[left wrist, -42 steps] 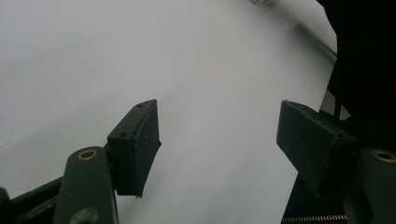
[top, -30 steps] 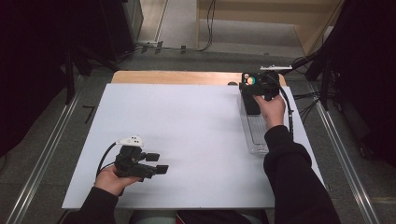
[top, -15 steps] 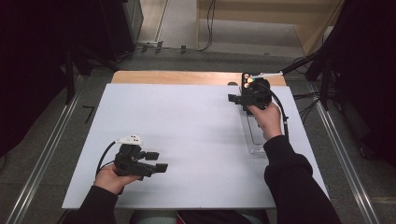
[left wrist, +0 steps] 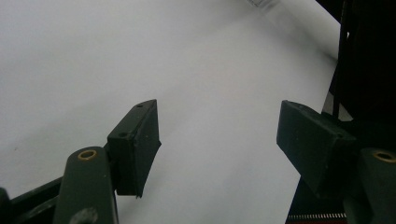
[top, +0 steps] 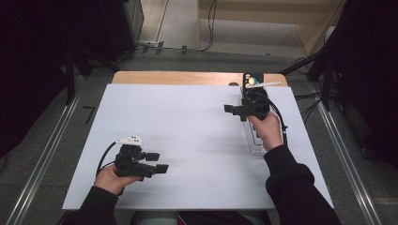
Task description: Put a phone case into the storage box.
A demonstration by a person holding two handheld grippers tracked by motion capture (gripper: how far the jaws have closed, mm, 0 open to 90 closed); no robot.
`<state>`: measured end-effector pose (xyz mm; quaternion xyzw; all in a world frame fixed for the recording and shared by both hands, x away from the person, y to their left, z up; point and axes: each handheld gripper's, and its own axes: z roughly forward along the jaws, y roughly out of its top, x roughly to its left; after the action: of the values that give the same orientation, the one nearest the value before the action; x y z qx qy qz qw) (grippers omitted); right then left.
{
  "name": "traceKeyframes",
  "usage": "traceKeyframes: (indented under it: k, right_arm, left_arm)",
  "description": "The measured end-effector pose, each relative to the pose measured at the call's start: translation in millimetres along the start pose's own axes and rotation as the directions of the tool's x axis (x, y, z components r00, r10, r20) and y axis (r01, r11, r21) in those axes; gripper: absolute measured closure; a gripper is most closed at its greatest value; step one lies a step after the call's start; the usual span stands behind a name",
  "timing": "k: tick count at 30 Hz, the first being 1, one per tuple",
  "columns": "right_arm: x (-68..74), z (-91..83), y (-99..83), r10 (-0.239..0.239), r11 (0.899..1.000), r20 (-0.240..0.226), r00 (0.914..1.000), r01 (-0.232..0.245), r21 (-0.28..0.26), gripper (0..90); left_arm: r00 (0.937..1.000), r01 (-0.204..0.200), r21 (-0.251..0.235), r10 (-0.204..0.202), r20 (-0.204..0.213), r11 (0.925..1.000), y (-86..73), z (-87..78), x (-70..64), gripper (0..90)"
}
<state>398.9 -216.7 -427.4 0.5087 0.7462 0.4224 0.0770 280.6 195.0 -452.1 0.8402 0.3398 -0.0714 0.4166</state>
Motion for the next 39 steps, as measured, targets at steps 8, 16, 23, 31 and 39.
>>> traceKeyframes:
  k: [8, 16, 23, 31, 39]
  right_arm:
    - [14.9, 0.8, -9.8, -0.049, 0.997, -0.055, 0.9972, 0.052, 0.056, 5.4]
    - [32.2, -8.2, -19.2, -0.085, 0.994, -0.104, 0.9909, 0.092, 0.061, 5.6]
    - [43.9, -11.0, -26.6, -0.108, 0.991, -0.133, 0.9852, 0.117, 0.059, 15.2]
    - [54.1, -10.3, -39.6, -0.137, 0.985, -0.169, 0.9761, 0.153, 0.084, 15.5]
    - [61.4, -14.2, -54.1, -0.166, 0.976, -0.191, 0.9675, 0.188, 0.106, 15.5]
  left_arm:
    - [1.0000, 0.003, -0.002, -0.003, -0.001, 1.0000, -0.2, -0.8, 1.1, 29.9]
    - [1.0000, 0.002, -0.001, -0.002, 0.003, 1.0000, -0.4, -0.8, 1.2, 29.9]
    - [1.0000, 0.000, -0.001, 0.000, 0.008, 1.0000, -0.6, -0.9, 1.3, 29.9]
    - [0.9999, -0.004, -0.001, 0.004, 0.012, 1.0000, -0.5, -1.2, 0.6, 29.9]
    - [1.0000, 0.003, -0.007, -0.003, 0.008, 1.0000, -0.1, -1.7, 0.5, 29.9]
